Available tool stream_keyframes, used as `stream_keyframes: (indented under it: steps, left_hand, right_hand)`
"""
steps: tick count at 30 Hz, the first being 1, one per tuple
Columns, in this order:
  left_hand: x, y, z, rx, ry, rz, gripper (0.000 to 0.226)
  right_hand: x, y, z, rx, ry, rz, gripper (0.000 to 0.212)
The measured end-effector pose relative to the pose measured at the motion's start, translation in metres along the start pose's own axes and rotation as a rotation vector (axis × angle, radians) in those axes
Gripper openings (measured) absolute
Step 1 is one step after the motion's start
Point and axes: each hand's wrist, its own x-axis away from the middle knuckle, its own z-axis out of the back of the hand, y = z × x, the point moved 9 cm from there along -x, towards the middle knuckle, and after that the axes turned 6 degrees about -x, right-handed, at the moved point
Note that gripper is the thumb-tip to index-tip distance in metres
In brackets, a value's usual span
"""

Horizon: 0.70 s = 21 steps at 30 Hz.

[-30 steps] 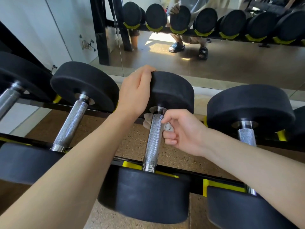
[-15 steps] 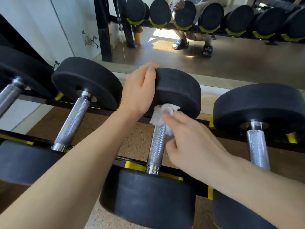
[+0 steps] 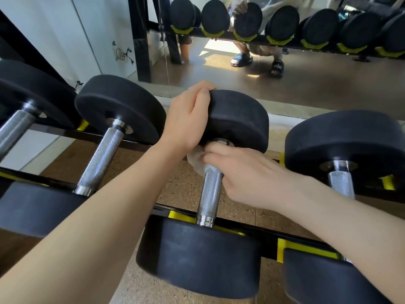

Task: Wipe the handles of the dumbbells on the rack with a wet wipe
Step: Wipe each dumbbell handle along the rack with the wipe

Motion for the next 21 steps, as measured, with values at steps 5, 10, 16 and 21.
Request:
stream_keyframes:
  steps: [5, 10, 16, 21]
  left_hand:
    - [-0.001, 0.001, 0.000, 0.000, 0.010, -0.009, 0.038]
    - [0.000, 0.000, -0.002, 0.007, 0.004, 0.015, 0.039]
    - [0.000, -0.001, -0.002, -0.007, 0.023, 0.030, 0.039]
    - [0.000, -0.002, -0.002, -0.012, 0.029, 0.041, 0.038]
  right_hand:
    - [0.027, -0.003, 0.015, 0.038, 0.133, -0.097, 0.030]
    - [0.030, 0.005, 0.012, -0.224, 0.205, -0.339, 0.029]
    - [0.034, 0.054, -0.029, -1.164, 0.083, -0.684, 0.027]
    - [0.025, 0.041, -0.052, -1.803, -0.088, -0.700, 0.045]
